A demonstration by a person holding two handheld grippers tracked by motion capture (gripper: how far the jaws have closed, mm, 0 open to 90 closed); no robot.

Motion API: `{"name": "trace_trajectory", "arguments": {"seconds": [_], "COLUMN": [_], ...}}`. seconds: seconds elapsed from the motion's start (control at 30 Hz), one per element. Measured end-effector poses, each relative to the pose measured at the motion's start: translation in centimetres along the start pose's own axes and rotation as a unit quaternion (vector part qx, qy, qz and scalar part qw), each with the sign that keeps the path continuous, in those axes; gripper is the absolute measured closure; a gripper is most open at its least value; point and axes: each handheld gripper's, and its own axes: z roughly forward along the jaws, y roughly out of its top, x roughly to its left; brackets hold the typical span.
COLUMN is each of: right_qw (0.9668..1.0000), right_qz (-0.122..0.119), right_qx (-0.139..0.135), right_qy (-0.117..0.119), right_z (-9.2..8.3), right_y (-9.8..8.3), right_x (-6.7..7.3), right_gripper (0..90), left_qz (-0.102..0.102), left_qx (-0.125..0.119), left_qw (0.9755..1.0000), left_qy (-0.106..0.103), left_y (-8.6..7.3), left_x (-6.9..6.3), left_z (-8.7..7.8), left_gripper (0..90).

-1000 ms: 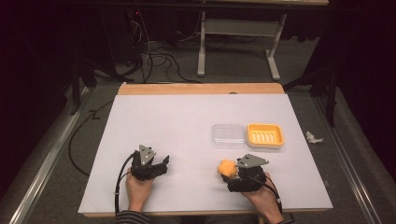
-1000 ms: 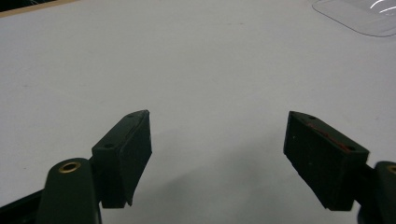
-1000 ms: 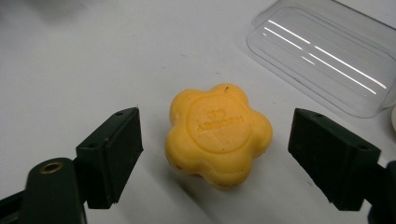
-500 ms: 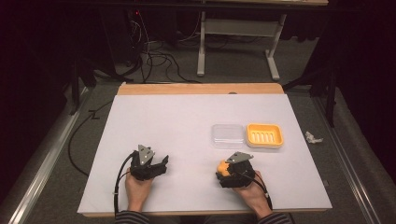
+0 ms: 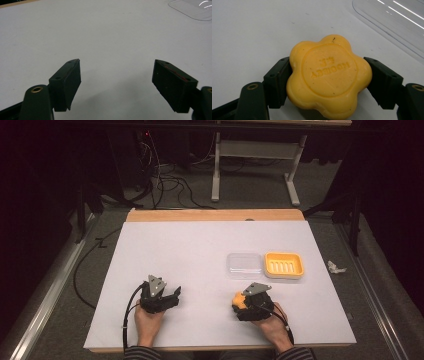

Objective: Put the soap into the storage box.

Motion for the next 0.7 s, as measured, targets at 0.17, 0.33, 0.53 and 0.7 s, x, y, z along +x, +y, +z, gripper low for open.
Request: {"name": "trace_trajectory", "arguments": {"seconds": [0.17, 0.33, 0.53, 0.7], "right_qw": [0.9999, 0.9999, 0.9995, 0.9994], "right_qz": [-0.002, 0.003, 0.013, 0.019], "right_qx": [-0.010, -0.016, -0.028, -0.029], "right_qy": [0.000, 0.000, -0.003, -0.005], "right_z": [-0.4, -1.1, -1.8, -2.3], "right_y": [0.0, -0.1, -0.5, -0.6], "right_x": [-0.1, -0.5, -1.1, -1.6], "right_gripper": [27.6, 27.6, 27.6, 27.6], "left_qz": [0.000, 0.000, 0.000, 0.001], "left_qx": [0.000, 0.000, 0.000, 0.000], "left_qw": [1.0000, 1.0000, 1.0000, 1.0000], "left_qy": [0.000, 0.000, 0.000, 0.000], "left_y": [0.0, 0.0, 0.0, 0.0], "left_x": [0.0, 0.0, 0.0, 0.0], "left_z": [0.0, 0.0, 0.0, 0.0], "left_gripper": [23.7, 23.6, 23.6, 23.6]}}
